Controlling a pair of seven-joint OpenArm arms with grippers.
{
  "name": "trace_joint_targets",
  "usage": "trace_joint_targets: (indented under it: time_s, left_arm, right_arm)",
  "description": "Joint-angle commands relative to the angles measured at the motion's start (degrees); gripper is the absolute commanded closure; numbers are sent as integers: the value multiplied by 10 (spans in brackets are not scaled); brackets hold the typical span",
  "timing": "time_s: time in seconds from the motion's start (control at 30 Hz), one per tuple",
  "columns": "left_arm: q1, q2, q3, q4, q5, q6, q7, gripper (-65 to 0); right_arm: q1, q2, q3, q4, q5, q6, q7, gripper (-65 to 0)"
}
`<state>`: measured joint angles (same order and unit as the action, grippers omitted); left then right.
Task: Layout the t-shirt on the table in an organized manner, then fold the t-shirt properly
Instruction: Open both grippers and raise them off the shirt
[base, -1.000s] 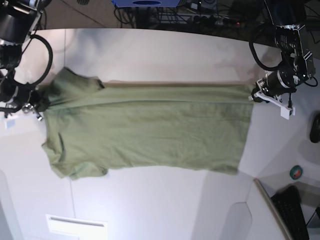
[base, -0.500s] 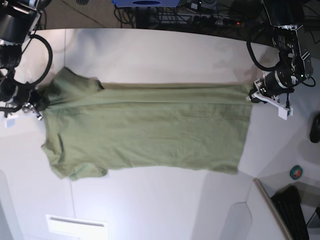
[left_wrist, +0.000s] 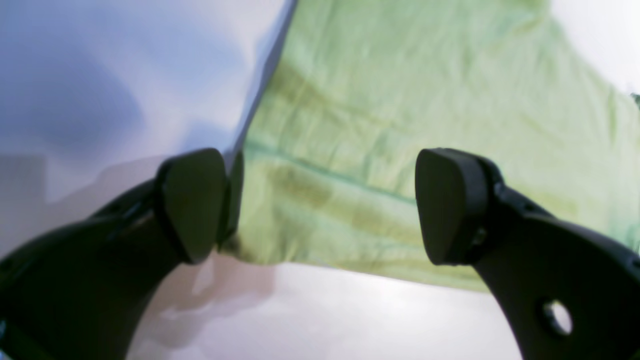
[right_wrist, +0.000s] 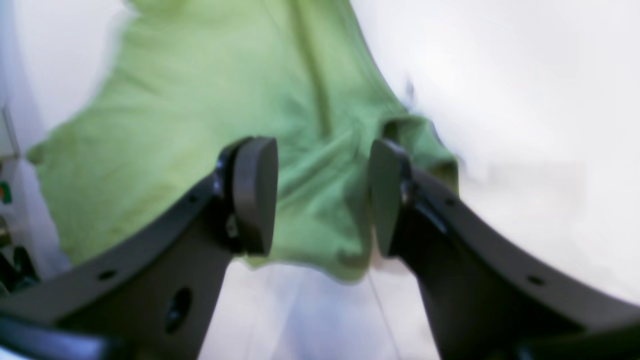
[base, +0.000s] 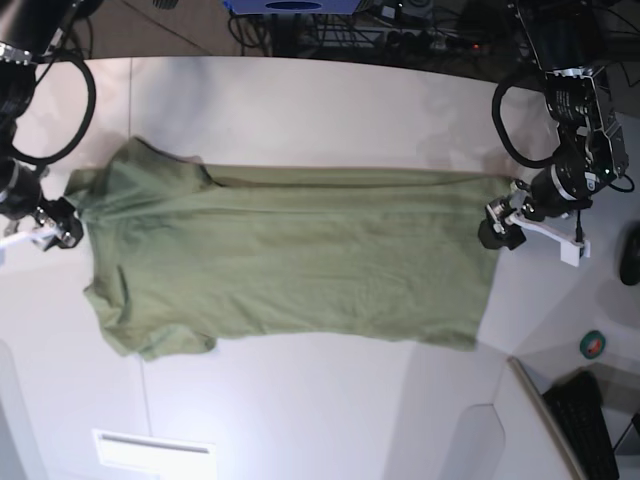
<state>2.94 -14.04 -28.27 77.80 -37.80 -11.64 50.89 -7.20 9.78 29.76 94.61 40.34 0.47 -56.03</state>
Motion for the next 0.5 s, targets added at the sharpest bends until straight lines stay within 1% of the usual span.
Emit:
trace_joint_targets:
  time_s: [0.0,0.07,0.13,0.2,0.27,0.3,0.33,0.37,0.4,0.47]
  left_arm:
    - [0,-7,-28,24,-7,-1,-9,-571]
    - [21,7,-84,48,-7,-2,-9,-571]
    - [42,13,-139,67,-7,-11,-10,-571]
    - [66,13,-179,70,-7,-48,-13,-569]
    - [90,13,-210,72,-3,-102,-13,-568]
    - [99,13,-220,72,0,-123,-14,-556]
    - [108,12,-228,70,0,-143,-14,-523]
    - [116,5,-232,68,0,-157,-14,-459]
    - [125,2,-234,66,0,-167,-14,-374]
    - [135,0,-236,60,0,-179,-14,-163]
  right_arm:
    - [-15,-2,2,30,11,5,-11,-291]
    - [-54,-12,2,59,12,5,-12,-291]
    - [-87,-24,-2,63,8,7,8,-294]
    - [-112,-31,-4,55,8,7,37,-318]
    - [-127,-32,-4,37,8,7,61,-344]
    - [-129,-31,-4,28,8,7,66,-350]
    - [-130,-30,-4,18,8,7,70,-353]
    - [-130,-29,-4,6,8,7,74,-353]
    - [-128,-28,-4,-8,8,8,75,-353]
    - [-121,-27,-5,-38,8,9,75,-353]
